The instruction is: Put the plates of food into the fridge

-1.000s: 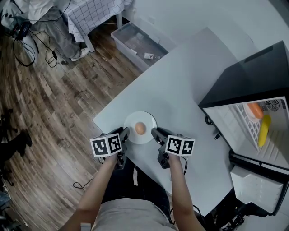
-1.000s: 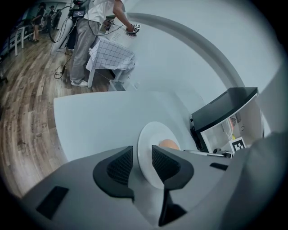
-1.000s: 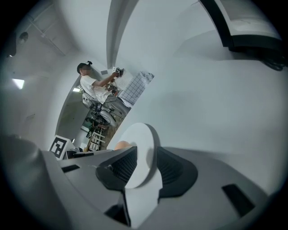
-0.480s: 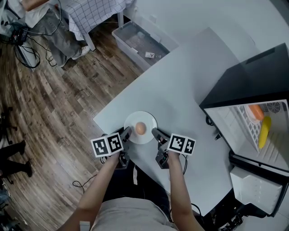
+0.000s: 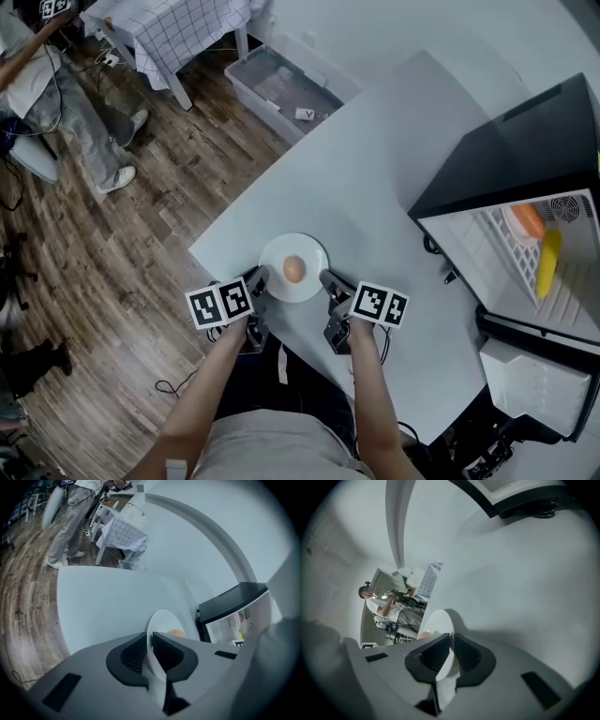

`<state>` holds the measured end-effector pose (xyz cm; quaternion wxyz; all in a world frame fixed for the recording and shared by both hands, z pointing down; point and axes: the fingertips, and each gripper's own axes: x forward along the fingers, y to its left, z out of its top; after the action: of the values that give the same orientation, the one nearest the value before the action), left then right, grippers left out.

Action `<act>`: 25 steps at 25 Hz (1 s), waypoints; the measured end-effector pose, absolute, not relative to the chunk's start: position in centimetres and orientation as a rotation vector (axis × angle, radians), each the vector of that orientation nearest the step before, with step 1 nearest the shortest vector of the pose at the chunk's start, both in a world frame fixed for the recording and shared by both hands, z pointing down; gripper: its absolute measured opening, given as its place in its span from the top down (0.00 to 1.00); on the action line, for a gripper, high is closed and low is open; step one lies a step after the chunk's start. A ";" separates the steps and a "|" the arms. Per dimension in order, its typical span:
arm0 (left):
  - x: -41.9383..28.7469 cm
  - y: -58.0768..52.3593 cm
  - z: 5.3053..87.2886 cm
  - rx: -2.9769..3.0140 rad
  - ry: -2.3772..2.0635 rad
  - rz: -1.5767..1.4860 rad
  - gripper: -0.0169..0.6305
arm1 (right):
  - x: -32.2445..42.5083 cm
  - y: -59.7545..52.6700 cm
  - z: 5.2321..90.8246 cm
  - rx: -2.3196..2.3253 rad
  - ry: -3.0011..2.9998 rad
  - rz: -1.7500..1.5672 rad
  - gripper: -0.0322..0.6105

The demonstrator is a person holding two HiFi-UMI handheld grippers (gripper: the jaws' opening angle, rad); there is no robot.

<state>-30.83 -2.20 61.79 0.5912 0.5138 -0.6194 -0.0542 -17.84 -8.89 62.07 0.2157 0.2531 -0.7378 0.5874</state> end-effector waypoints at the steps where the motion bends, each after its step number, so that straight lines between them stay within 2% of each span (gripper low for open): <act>1: -30.6 -2.4 61.6 1.205 -1.438 -0.123 0.91 | -17.5 -8.9 61.9 0.712 -2.050 1.634 0.89; 13: -25.4 -5.3 58.2 1.335 -1.377 -0.097 0.91 | -11.5 -10.3 58.4 0.872 -2.126 1.700 0.89; 25: -16.6 -7.7 56.6 1.473 -1.270 0.016 0.91 | -2.1 -10.2 56.8 1.080 -2.142 1.770 0.89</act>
<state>-16.58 -7.70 56.59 0.5633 0.6257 -0.5396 0.0067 -2.05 -10.16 56.82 0.0799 0.3612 -0.7163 0.5917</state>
